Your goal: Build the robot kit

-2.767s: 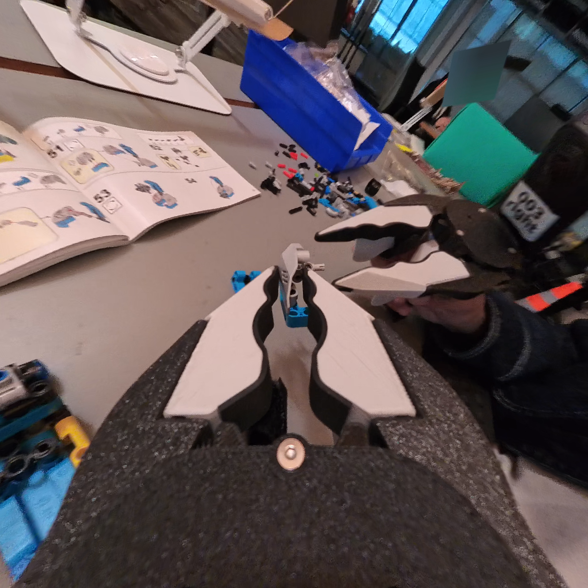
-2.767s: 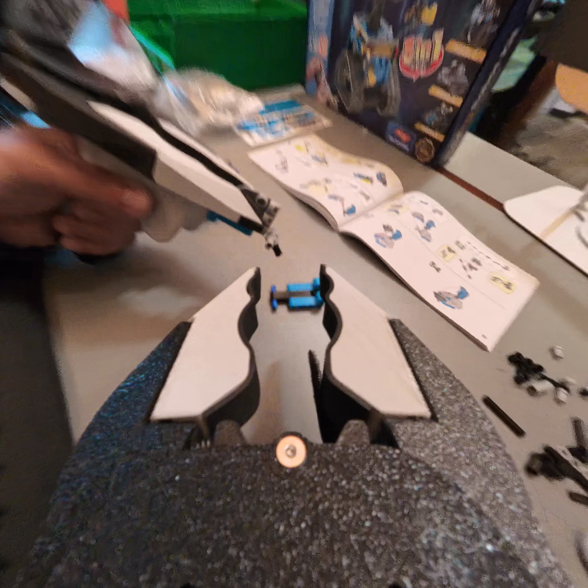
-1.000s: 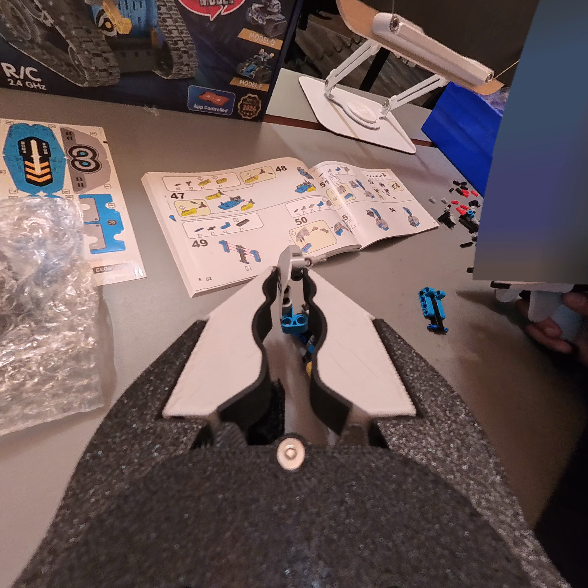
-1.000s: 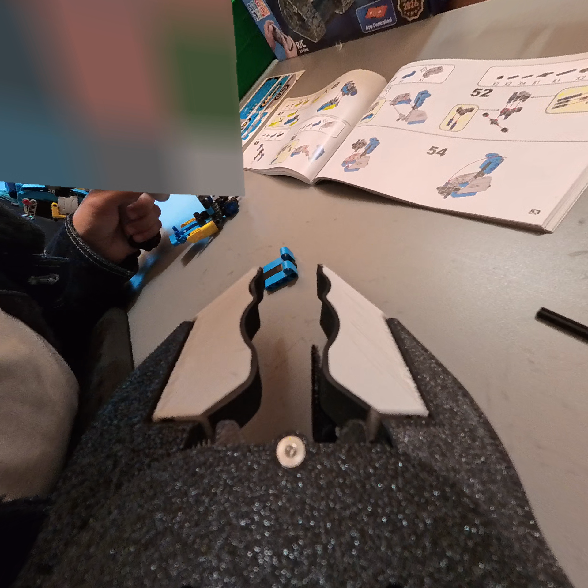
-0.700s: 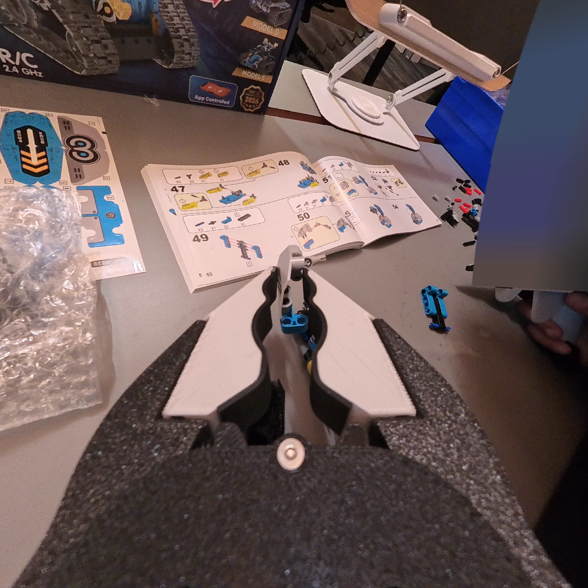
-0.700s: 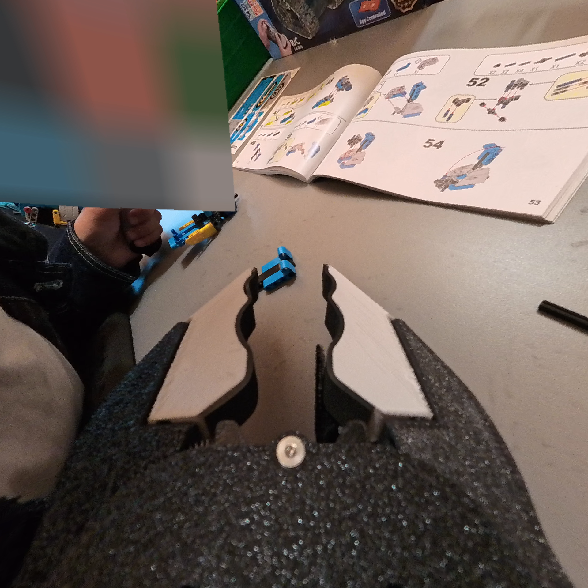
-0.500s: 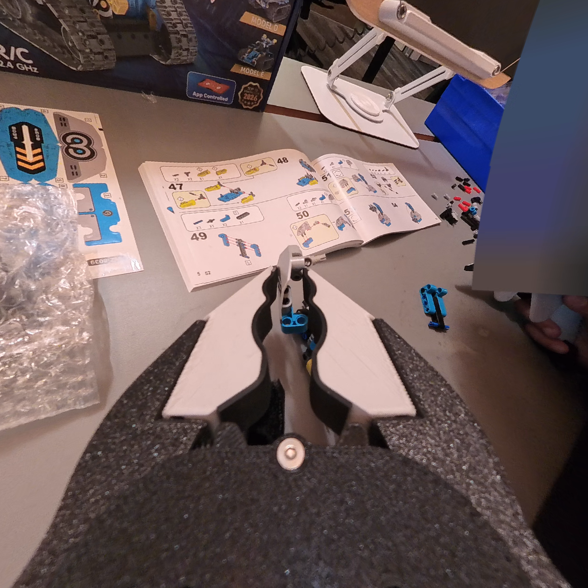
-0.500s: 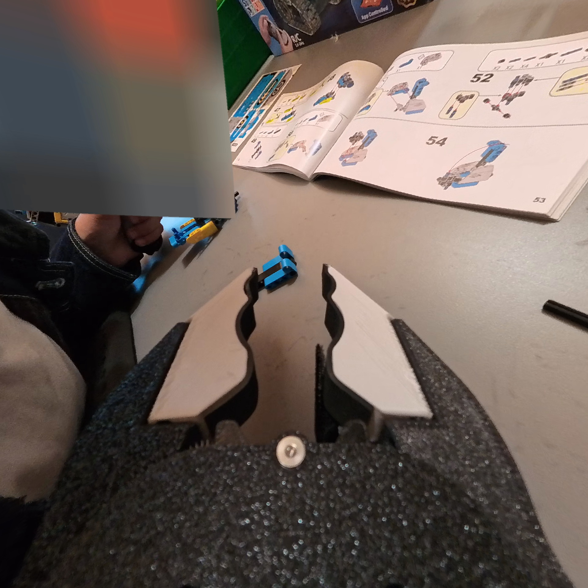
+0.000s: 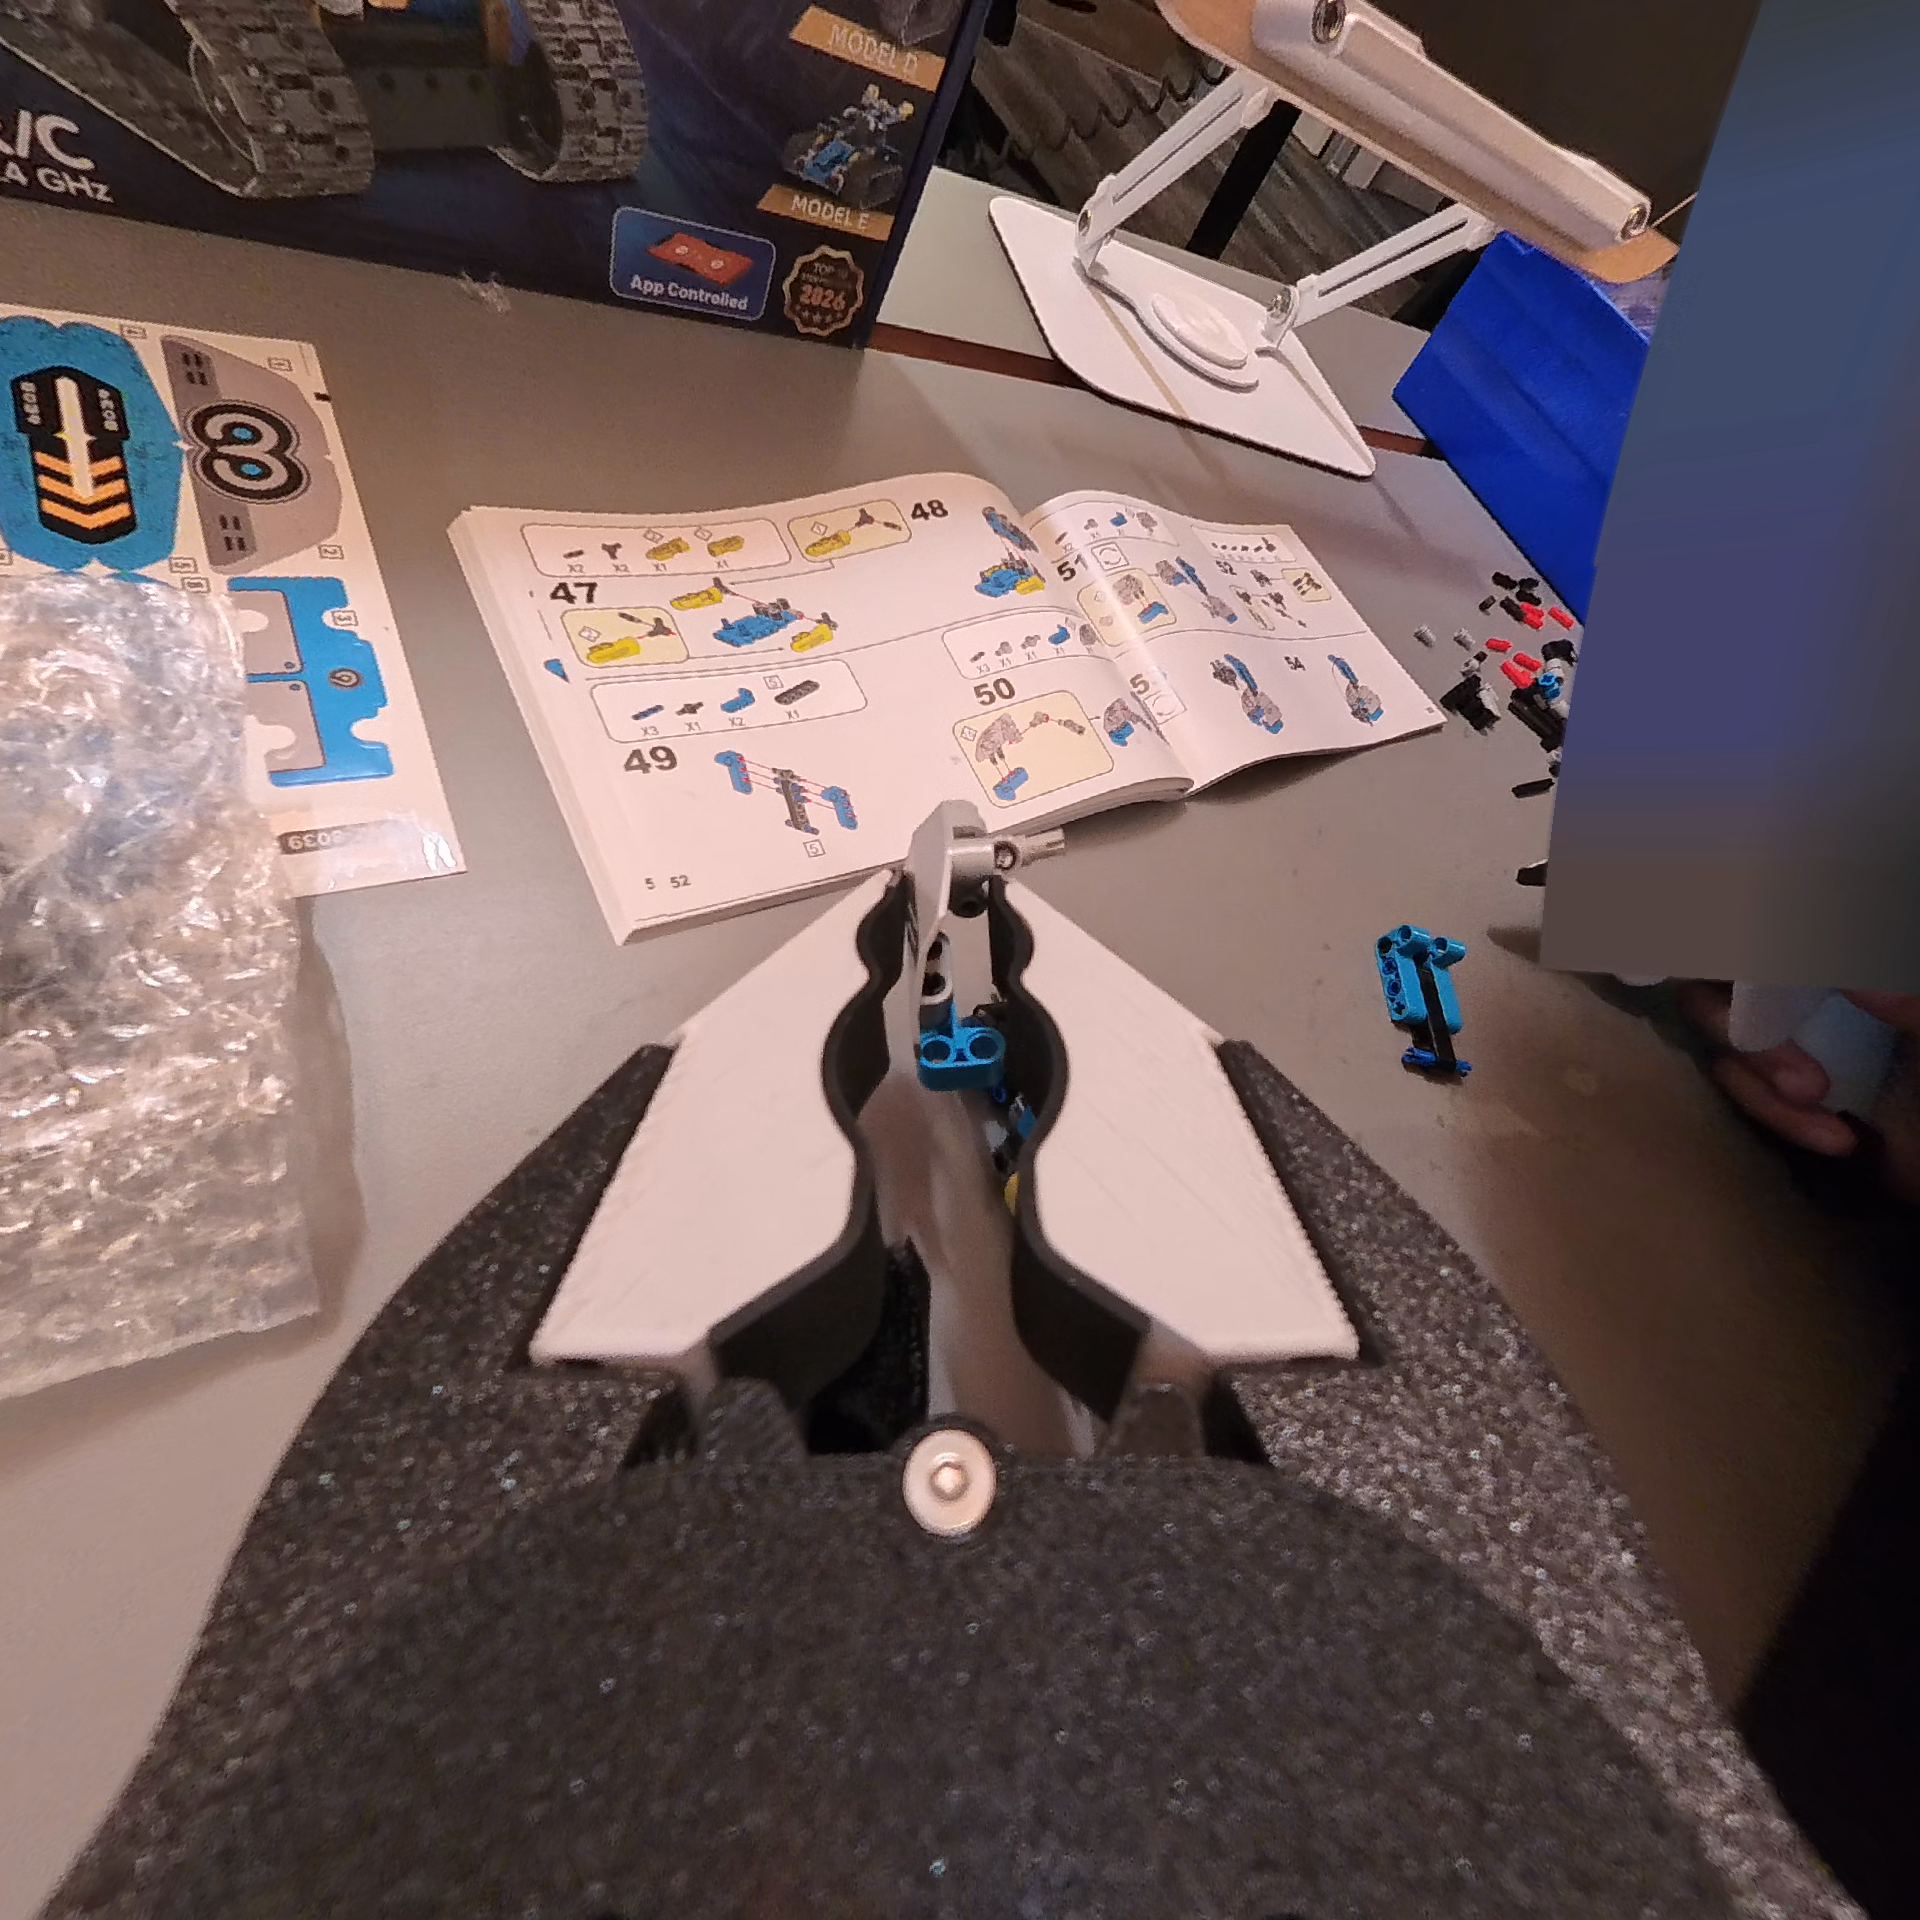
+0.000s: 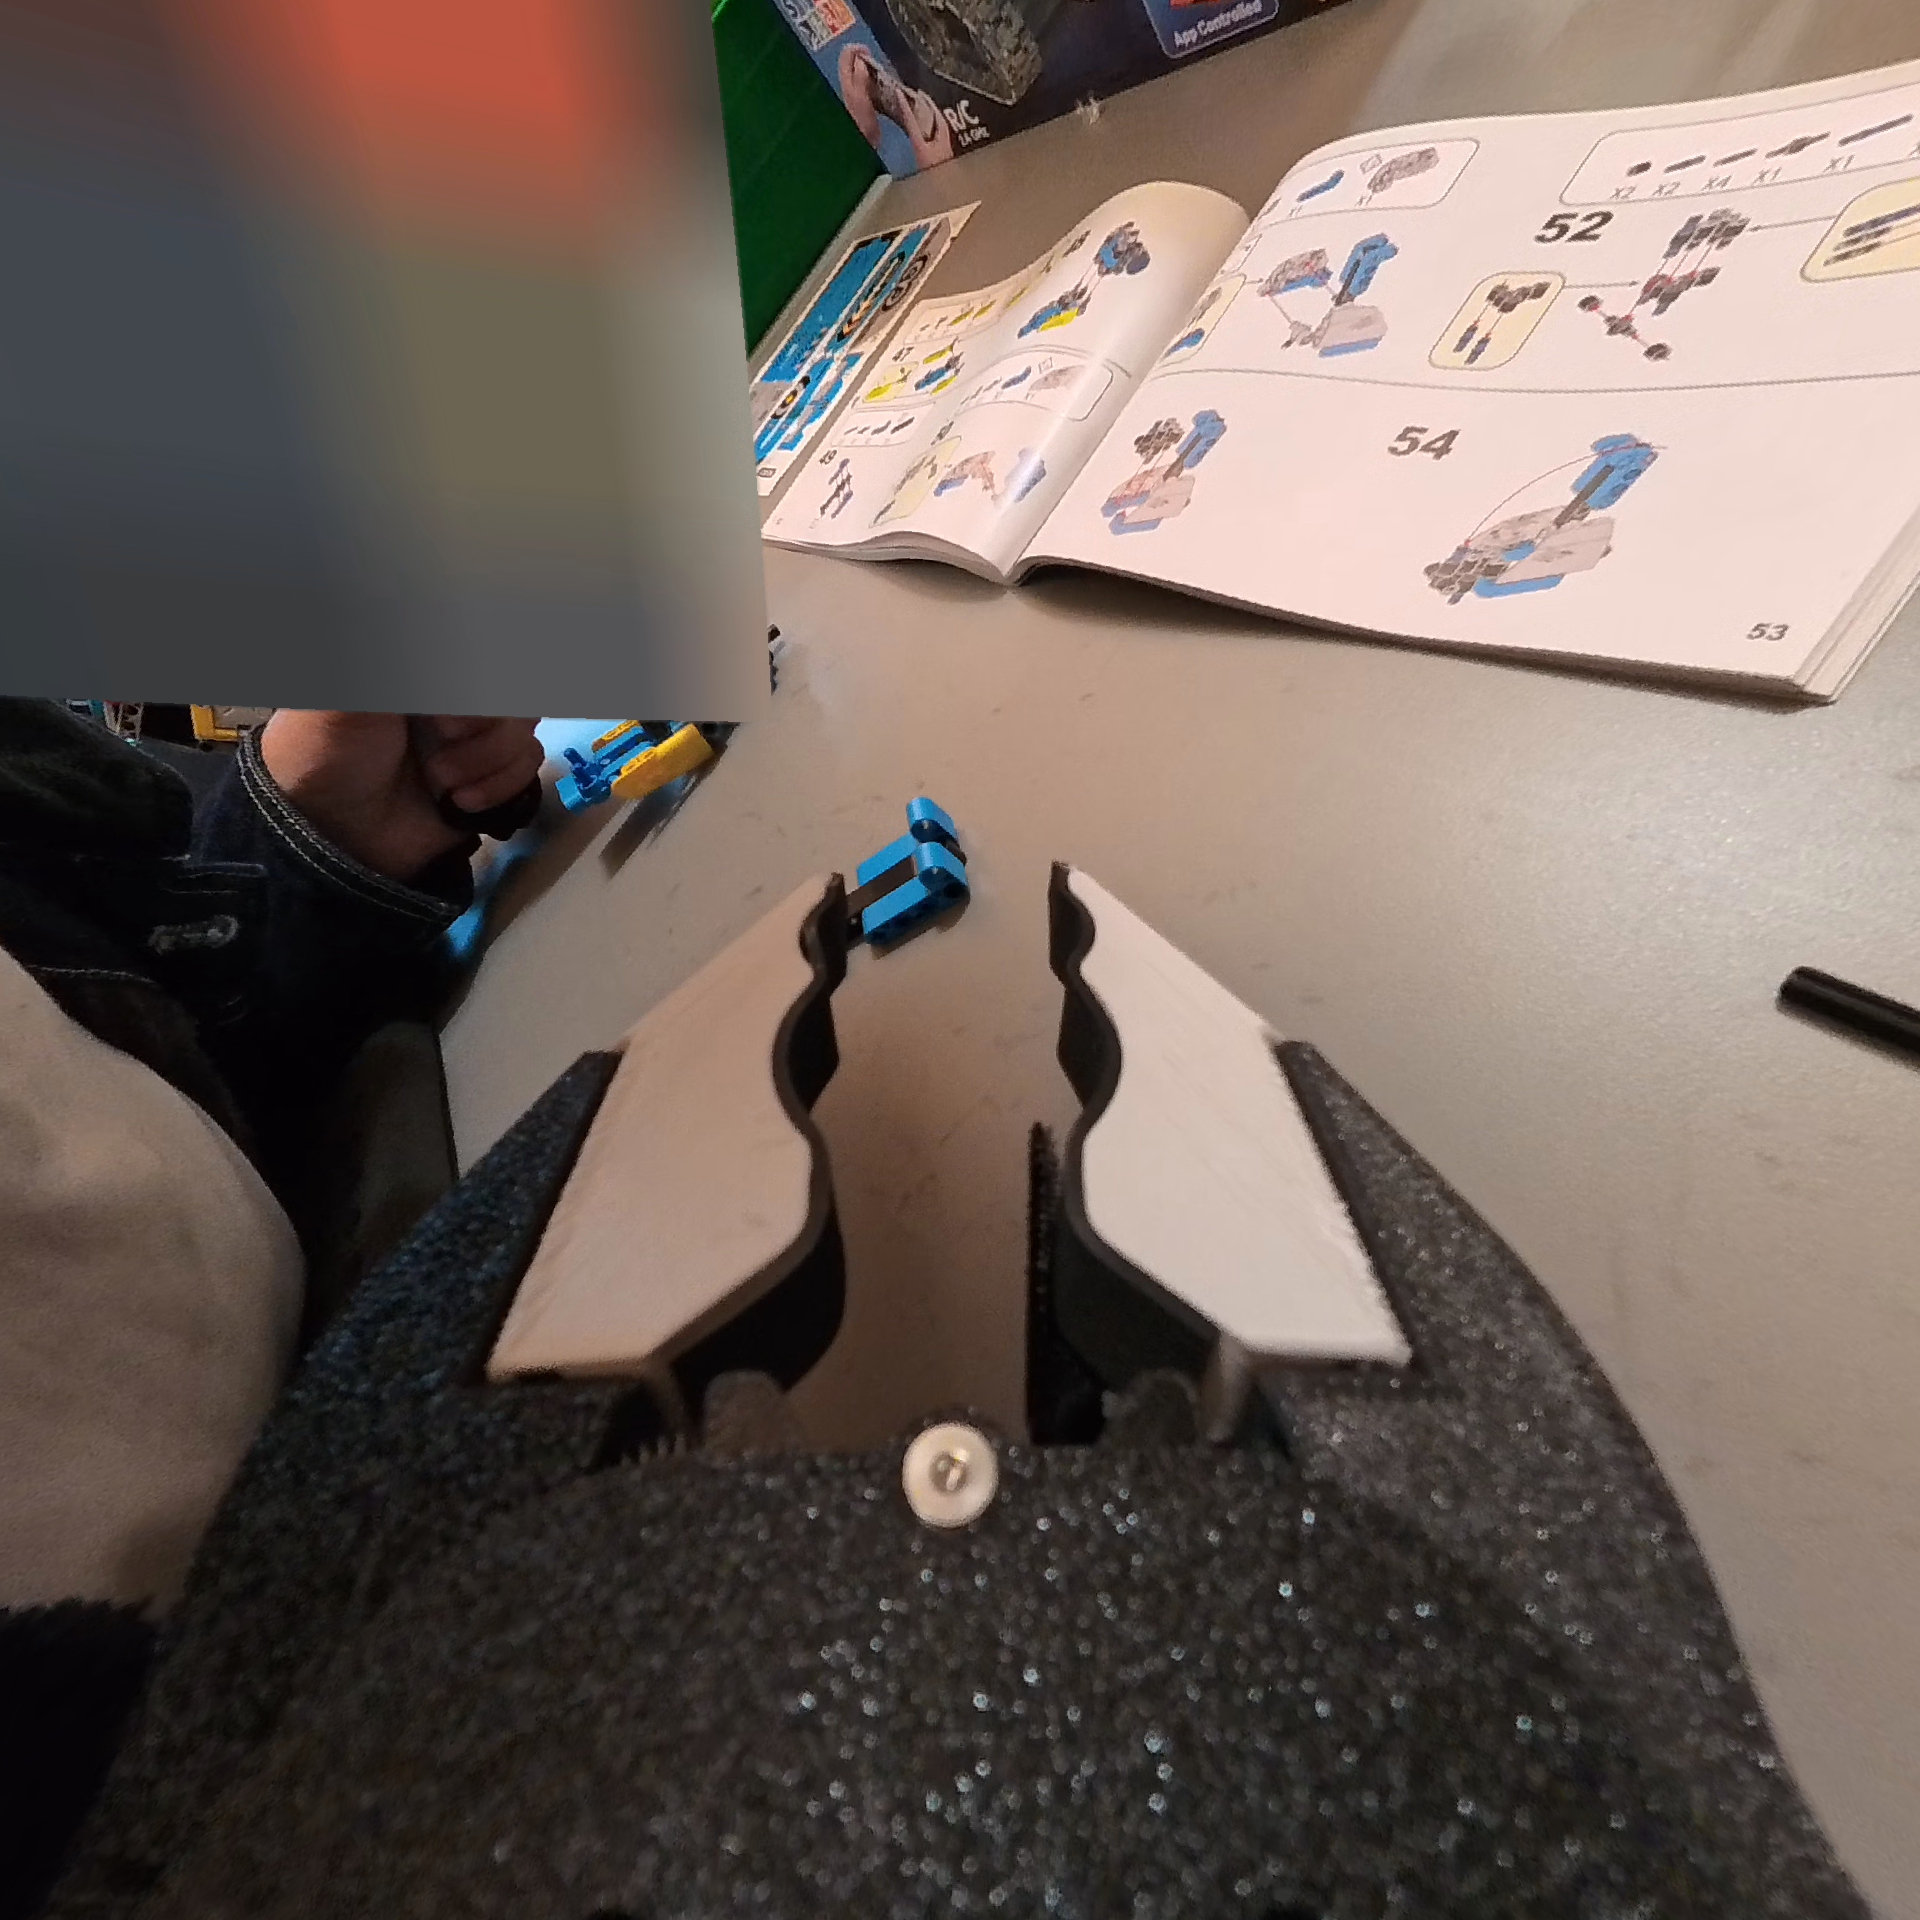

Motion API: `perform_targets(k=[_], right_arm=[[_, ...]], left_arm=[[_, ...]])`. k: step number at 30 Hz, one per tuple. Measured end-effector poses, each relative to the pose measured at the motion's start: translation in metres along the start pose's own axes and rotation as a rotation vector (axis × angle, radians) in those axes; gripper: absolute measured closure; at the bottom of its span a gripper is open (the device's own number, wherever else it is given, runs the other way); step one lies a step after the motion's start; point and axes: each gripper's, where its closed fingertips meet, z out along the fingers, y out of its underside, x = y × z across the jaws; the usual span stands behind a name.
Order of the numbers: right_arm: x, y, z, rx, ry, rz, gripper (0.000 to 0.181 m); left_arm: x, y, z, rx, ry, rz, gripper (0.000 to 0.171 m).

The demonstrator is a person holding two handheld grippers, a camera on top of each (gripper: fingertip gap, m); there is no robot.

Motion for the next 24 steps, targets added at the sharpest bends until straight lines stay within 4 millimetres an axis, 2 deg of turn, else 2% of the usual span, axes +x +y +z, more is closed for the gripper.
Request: perform_targets(k=[24], right_arm=[[-0.0003,0.0013,0.0008,-0.007,-0.011,0.014,0.146]], left_arm=[[-0.0016,0.002,0.0018,-0.008,-0.001,-0.013,0.156]])
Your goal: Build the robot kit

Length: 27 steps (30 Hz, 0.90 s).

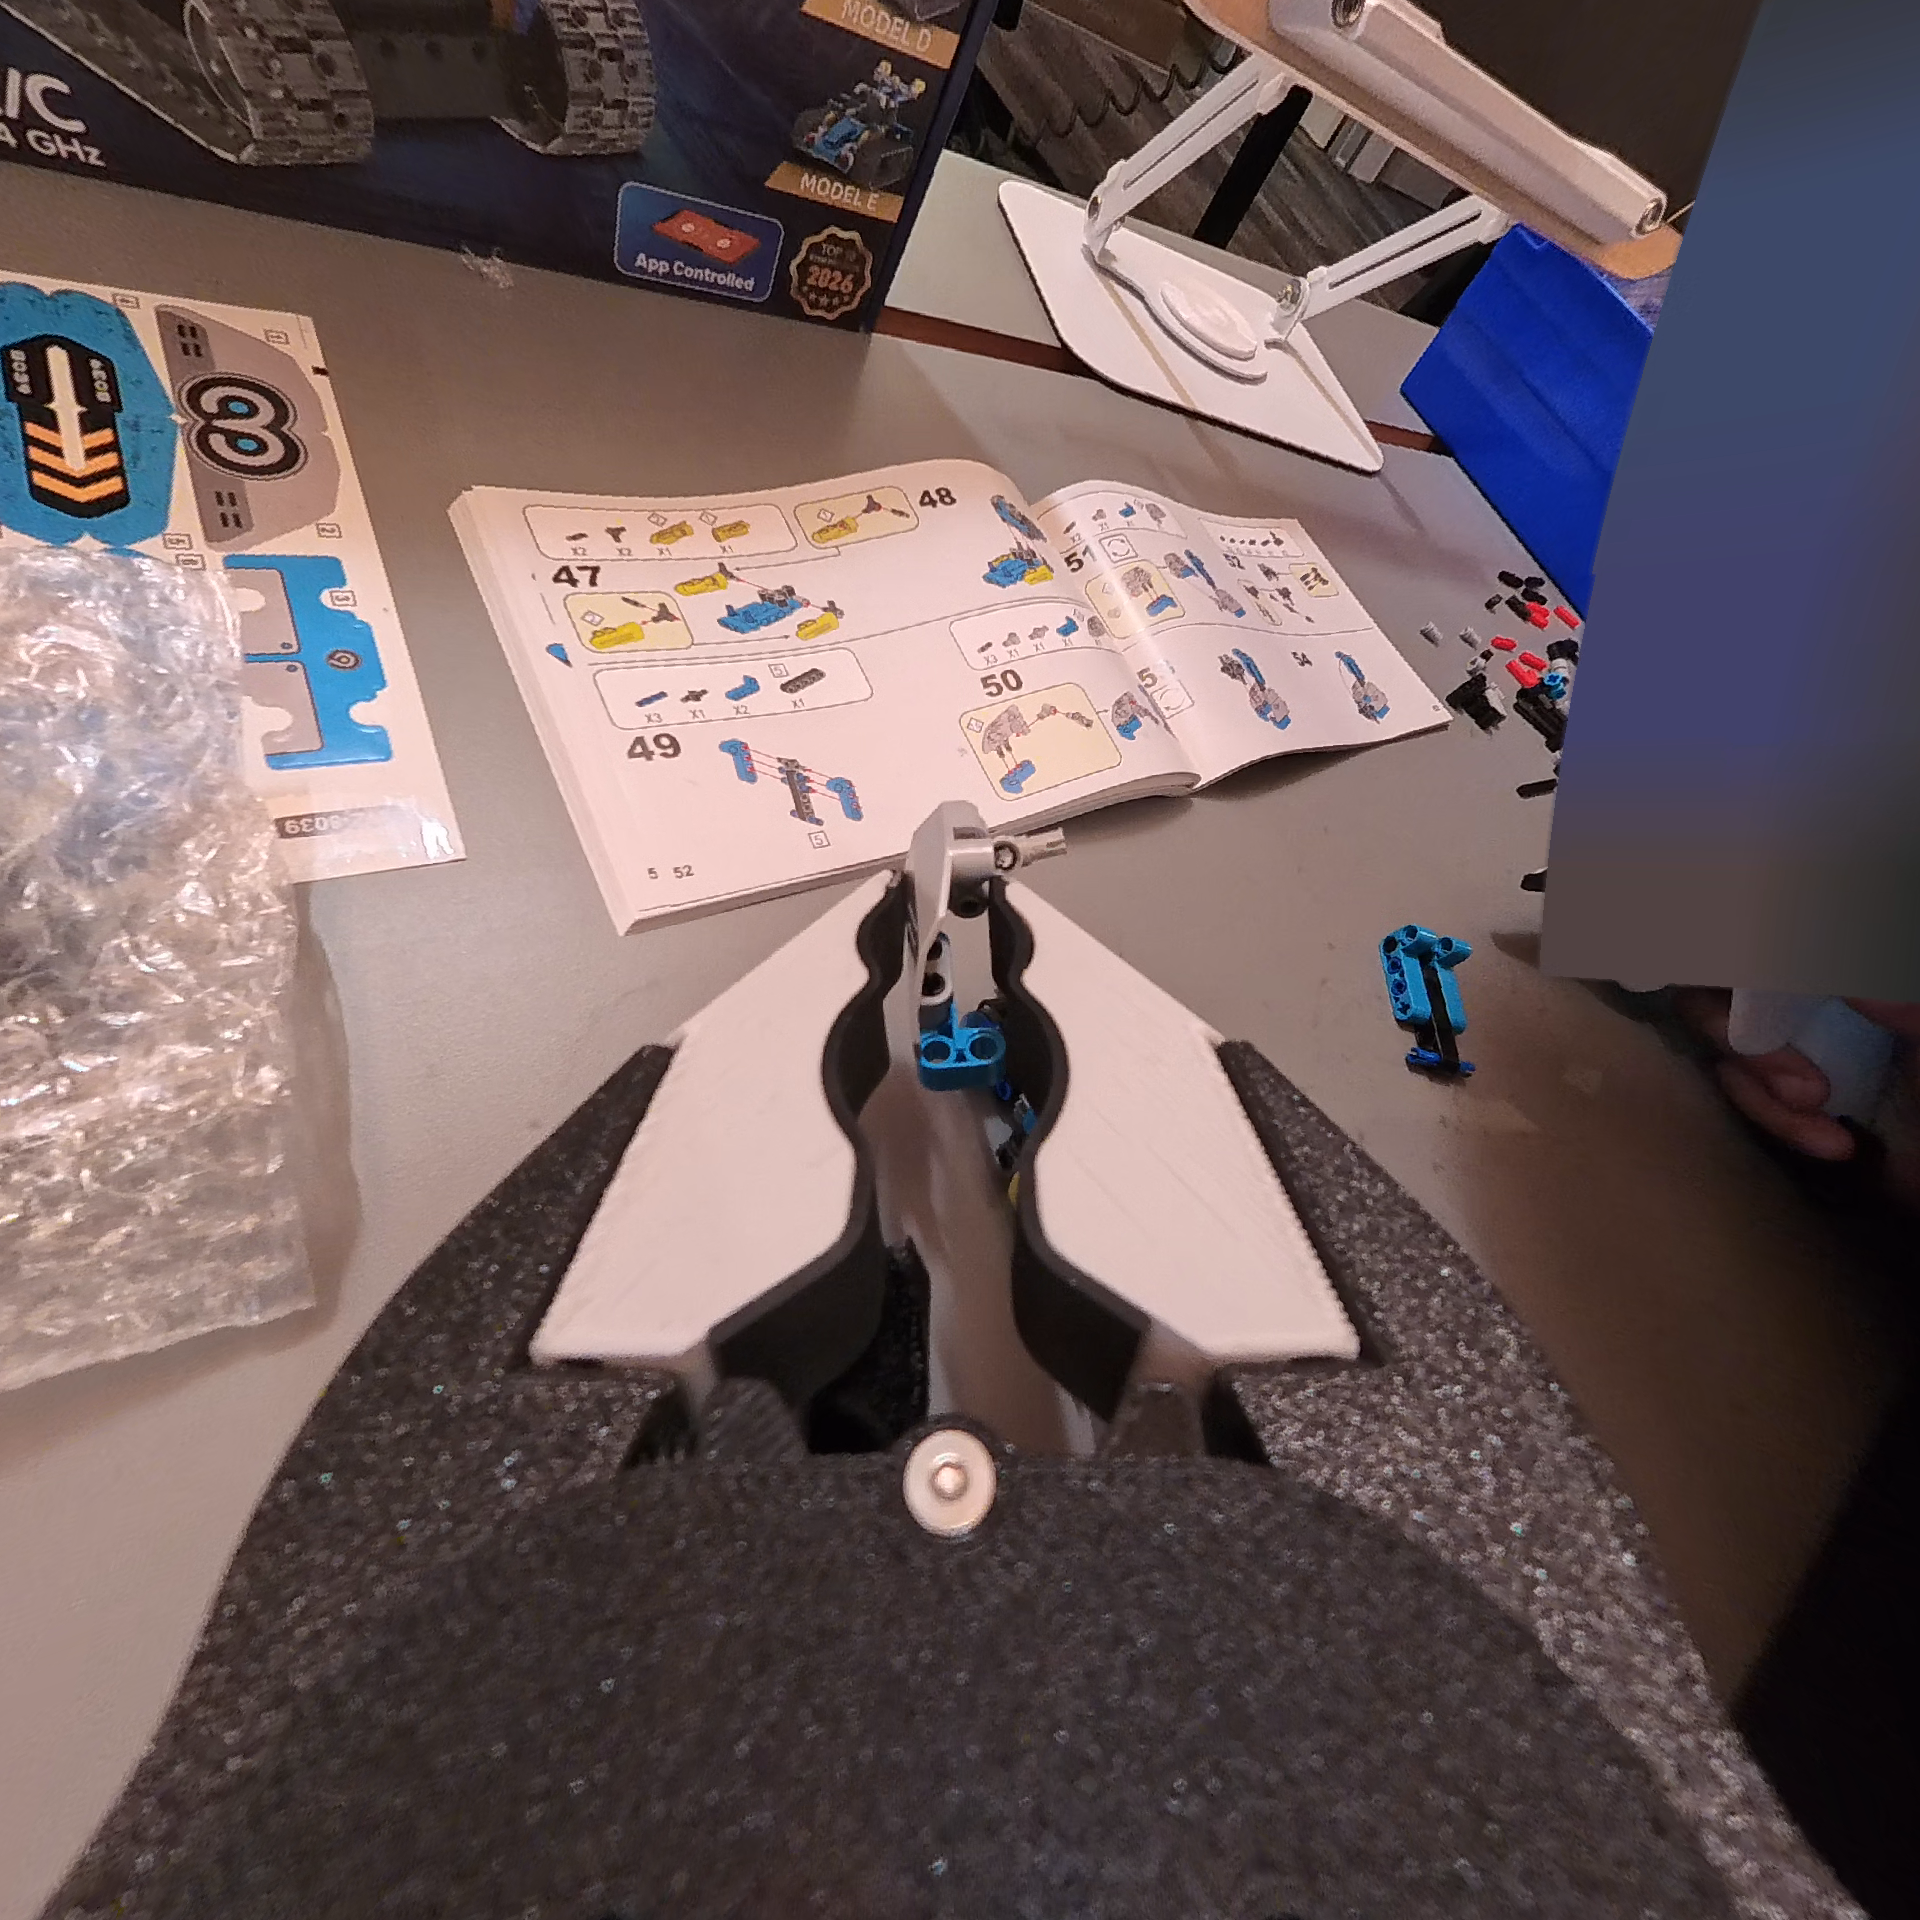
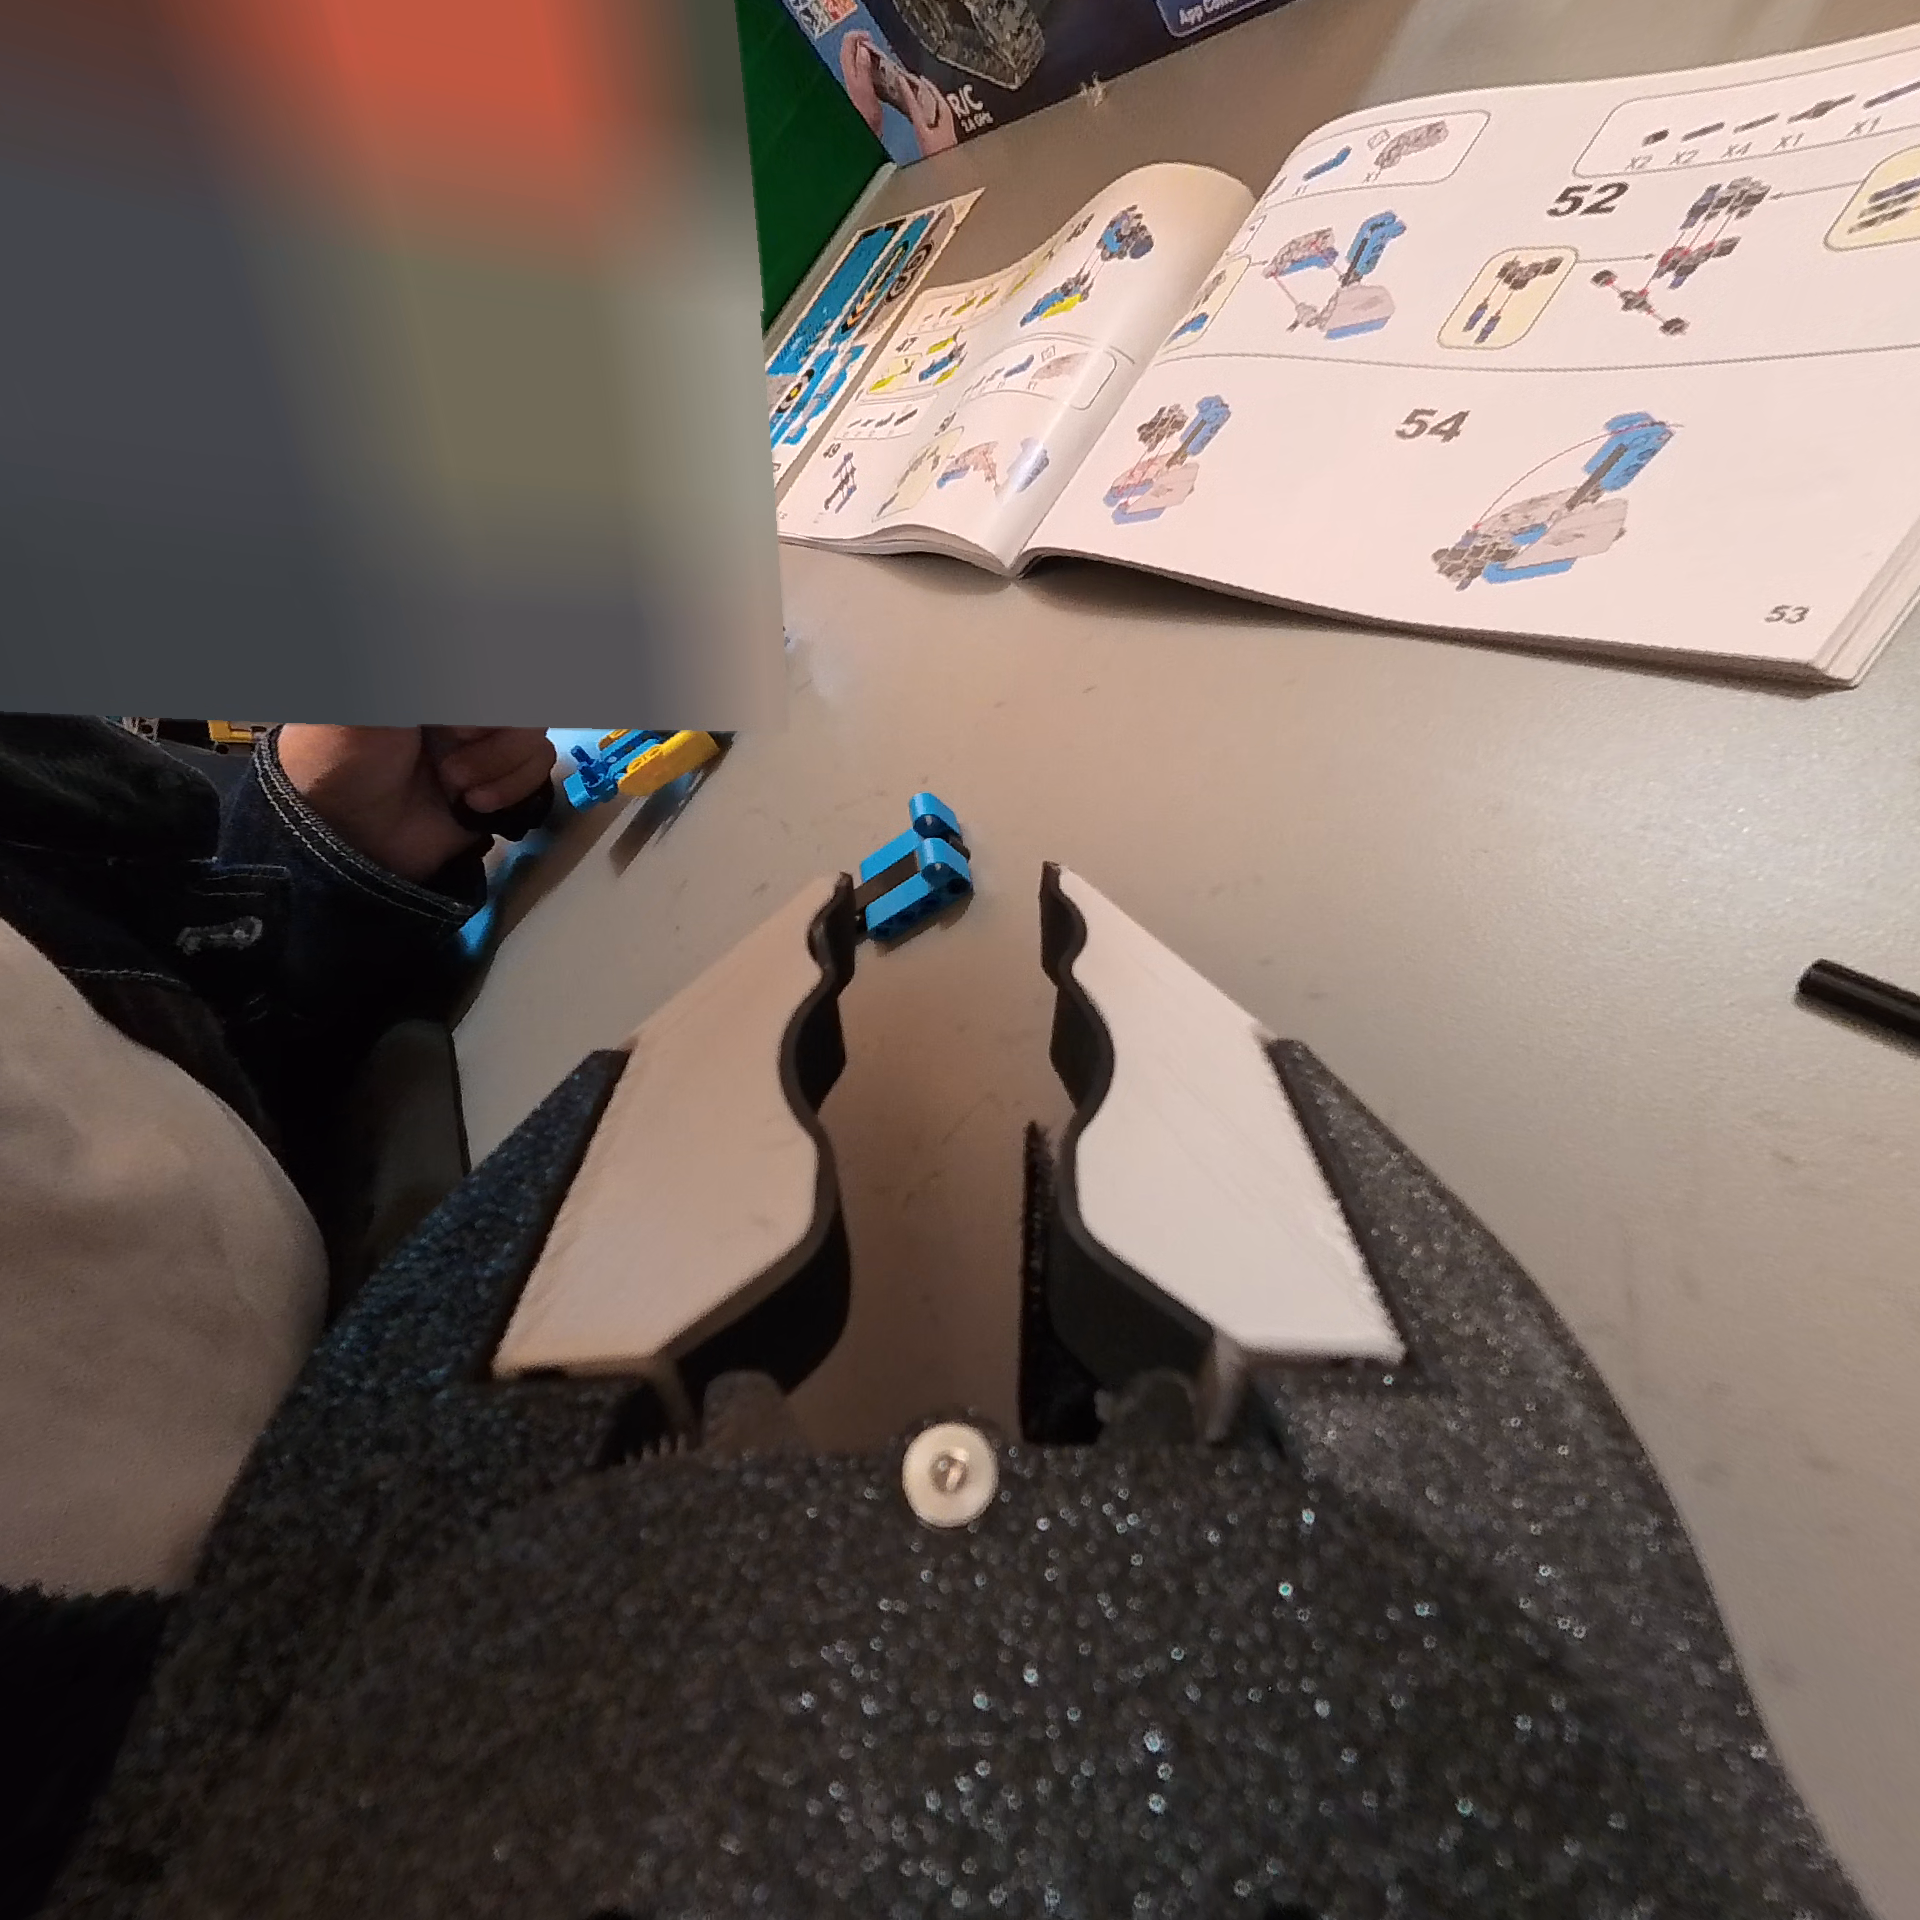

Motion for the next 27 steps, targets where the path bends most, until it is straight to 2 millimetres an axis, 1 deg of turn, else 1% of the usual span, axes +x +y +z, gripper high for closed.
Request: perform_targets(k=[5,9,13,14,16,18,21,24,25,27], right_arm=[[-0.002,0.001,0.0,-0.005,-0.005,-0.017,0.146],[-0.013,0.008,0.004,-0.056,0.002,-0.15,0.147],[-0.031,0.026,0.016,-0.155,-0.015,-0.3,0.148],[-0.035,0.028,0.019,-0.168,-0.015,-0.33,0.148],[-0.037,0.026,0.021,-0.159,0.017,-0.411,0.149],[-0.036,0.023,0.023,-0.155,0.054,-0.471,0.149],[-0.032,0.025,0.027,-0.18,0.08,-0.483,0.15],[-0.036,0.03,0.032,-0.197,0.069,-0.492,0.153],[-0.04,0.032,0.033,-0.201,0.062,-0.507,0.154],[-0.045,0.037,0.035,-0.218,0.062,-0.554,0.162]], left_arm=[[0.001,-0.006,-0.004,0.028,-0.013,0.013,0.156],[0.01,-0.016,-0.011,0.081,-0.034,0.075,0.156],[0.03,-0.018,-0.013,0.097,-0.018,0.15,0.156],[0.038,-0.018,-0.013,0.099,-0.006,0.176,0.156],[0.056,-0.015,-0.013,0.096,0.025,0.233,0.156],[0.078,-0.008,-0.012,0.074,0.075,0.291,0.156],[0.109,0.017,-0.005,-0.028,0.158,0.338,0.156],[0.127,0.05,0.003,-0.169,0.232,0.31,0.156],[0.132,0.054,0.003,-0.183,0.252,0.302,0.156],[0.136,0.055,0.003,-0.177,0.262,0.299,0.156]])
